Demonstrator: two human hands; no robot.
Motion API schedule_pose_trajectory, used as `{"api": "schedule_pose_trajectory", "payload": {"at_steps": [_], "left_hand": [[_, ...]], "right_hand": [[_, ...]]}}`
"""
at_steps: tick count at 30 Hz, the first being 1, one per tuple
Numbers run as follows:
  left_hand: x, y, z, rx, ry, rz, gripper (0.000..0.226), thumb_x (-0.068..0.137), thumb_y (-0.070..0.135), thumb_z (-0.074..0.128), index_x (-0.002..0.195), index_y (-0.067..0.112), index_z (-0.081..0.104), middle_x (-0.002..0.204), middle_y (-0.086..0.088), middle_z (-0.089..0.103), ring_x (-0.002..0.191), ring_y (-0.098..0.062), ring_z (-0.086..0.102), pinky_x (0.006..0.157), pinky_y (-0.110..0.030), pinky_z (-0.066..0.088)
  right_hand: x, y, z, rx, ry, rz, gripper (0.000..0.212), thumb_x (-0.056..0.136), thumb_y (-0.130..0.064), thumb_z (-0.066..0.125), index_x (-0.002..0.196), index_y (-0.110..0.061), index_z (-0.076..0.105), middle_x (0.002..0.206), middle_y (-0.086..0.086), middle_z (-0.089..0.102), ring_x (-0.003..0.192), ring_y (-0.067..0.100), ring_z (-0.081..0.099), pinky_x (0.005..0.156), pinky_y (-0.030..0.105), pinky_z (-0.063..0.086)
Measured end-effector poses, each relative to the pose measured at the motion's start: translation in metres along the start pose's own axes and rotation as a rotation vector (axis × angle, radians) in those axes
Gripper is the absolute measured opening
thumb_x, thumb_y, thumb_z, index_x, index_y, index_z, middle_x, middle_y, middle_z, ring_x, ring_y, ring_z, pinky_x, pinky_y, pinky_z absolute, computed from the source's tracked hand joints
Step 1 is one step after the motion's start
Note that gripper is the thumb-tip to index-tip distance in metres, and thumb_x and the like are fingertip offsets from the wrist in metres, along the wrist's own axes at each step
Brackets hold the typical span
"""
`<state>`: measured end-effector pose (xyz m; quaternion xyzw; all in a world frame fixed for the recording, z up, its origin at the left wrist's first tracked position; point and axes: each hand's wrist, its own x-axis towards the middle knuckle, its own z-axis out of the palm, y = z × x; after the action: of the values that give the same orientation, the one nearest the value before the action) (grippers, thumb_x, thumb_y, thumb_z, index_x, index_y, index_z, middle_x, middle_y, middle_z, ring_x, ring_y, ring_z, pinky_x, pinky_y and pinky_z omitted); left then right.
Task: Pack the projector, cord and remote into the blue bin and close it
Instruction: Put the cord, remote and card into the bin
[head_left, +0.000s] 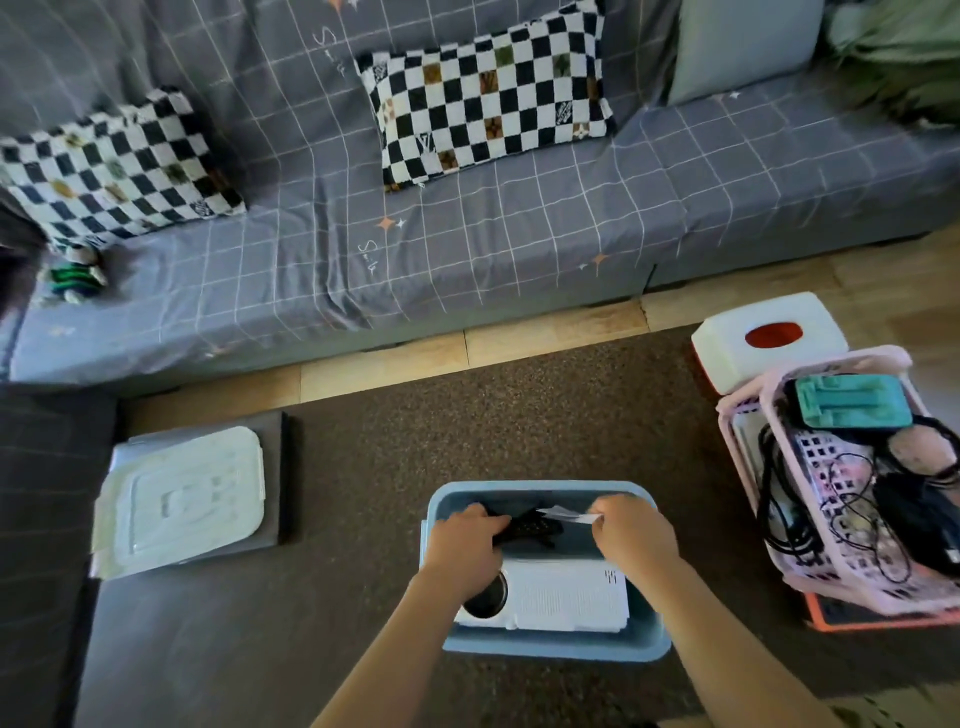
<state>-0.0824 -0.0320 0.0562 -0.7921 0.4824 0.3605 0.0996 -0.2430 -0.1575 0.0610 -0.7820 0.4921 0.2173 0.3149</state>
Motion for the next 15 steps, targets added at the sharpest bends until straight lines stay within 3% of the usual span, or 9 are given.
{"api": "schedule_pose_trajectory", "payload": {"at_steps": [2,5,9,12,15], "left_hand": [[0.01,0.004,0.003,0.032,-0.019,0.001,0.05,0.093,0.014,0.04,0.139,0.033,0.043,0.133,-0.004,0.054,0.115,-0.027,0.054,0.099,-0.039,0.043],[0.024,0.007,0.008,0.06,-0.056,0.0,0.05,0.091,0.008,0.042,0.136,0.031,0.048,0.132,-0.004,0.058,0.119,-0.026,0.053,0.103,-0.04,0.037],[0.039,0.006,0.014,-0.074,-0.159,0.002,0.042,0.093,0.015,0.044,0.133,0.025,0.051,0.13,-0.006,0.059,0.117,-0.028,0.054,0.097,-0.038,0.043],[0.048,0.004,0.018,-0.142,-0.281,0.001,0.042,0.092,0.013,0.042,0.131,0.021,0.055,0.13,-0.008,0.06,0.117,-0.027,0.055,0.1,-0.036,0.043],[0.059,0.002,0.023,-0.175,-0.393,-0.028,0.042,0.09,0.013,0.039,0.127,0.019,0.059,0.126,-0.011,0.062,0.111,-0.027,0.056,0.094,-0.032,0.043]], "right_hand": [[0.01,-0.004,0.012,0.003,-0.109,0.056,0.034,0.096,-0.013,0.041,0.127,-0.017,0.053,0.11,0.008,0.066,0.083,0.02,0.063,0.057,0.026,0.046],[0.02,-0.004,0.022,-0.007,-0.153,0.117,0.045,0.095,-0.013,0.044,0.139,-0.015,0.039,0.124,0.011,0.061,0.1,0.024,0.063,0.078,0.031,0.055],[0.024,-0.006,0.031,0.105,-0.006,0.009,0.036,0.095,-0.02,0.042,0.129,-0.026,0.052,0.116,0.002,0.066,0.09,0.016,0.064,0.071,0.027,0.053],[0.03,-0.013,0.041,0.121,-0.206,-0.073,0.035,0.096,-0.023,0.036,0.121,-0.027,0.059,0.115,0.001,0.067,0.085,0.014,0.061,0.066,0.025,0.045],[0.04,-0.018,0.05,0.029,-0.392,-0.1,0.036,0.094,-0.022,0.035,0.122,-0.019,0.058,0.114,0.008,0.066,0.093,0.022,0.061,0.067,0.027,0.039]]}}
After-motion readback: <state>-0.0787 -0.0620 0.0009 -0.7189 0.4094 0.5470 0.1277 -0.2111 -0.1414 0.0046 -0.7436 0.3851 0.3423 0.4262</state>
